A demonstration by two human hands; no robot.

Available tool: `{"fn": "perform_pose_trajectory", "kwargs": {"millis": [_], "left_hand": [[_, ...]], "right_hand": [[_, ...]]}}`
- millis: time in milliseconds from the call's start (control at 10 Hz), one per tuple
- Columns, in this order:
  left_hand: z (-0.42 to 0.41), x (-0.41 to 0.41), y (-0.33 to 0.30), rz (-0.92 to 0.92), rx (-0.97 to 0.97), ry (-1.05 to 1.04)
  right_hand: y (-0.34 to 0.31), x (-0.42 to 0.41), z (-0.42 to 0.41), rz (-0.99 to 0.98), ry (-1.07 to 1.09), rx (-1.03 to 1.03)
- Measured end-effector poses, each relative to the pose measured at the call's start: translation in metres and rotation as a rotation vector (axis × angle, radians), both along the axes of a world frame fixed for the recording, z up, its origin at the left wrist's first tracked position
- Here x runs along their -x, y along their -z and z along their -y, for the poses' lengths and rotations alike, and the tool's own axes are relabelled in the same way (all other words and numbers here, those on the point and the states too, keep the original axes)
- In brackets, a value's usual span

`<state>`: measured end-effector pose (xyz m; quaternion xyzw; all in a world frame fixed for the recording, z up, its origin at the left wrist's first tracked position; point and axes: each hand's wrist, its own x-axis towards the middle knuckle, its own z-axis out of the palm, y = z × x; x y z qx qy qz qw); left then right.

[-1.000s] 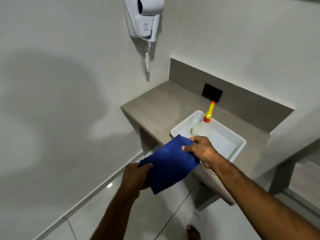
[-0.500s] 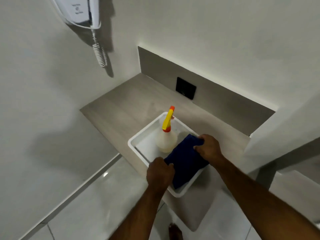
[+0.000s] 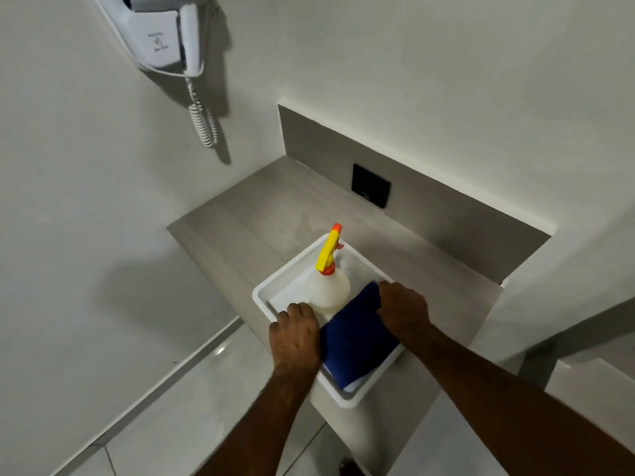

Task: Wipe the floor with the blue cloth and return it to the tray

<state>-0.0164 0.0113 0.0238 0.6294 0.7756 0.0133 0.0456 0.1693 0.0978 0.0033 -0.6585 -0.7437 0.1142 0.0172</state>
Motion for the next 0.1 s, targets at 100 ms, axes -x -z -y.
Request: {"fn": "perform_pose_trajectory", "kwargs": {"millis": [100], "left_hand": [[0.0007,0.0373,-0.0165,-0.084,-0.144,0.014]], "right_hand": [[-0.0301,0.0052,-0.0161,-0.055,0.084,-0.093]]}}
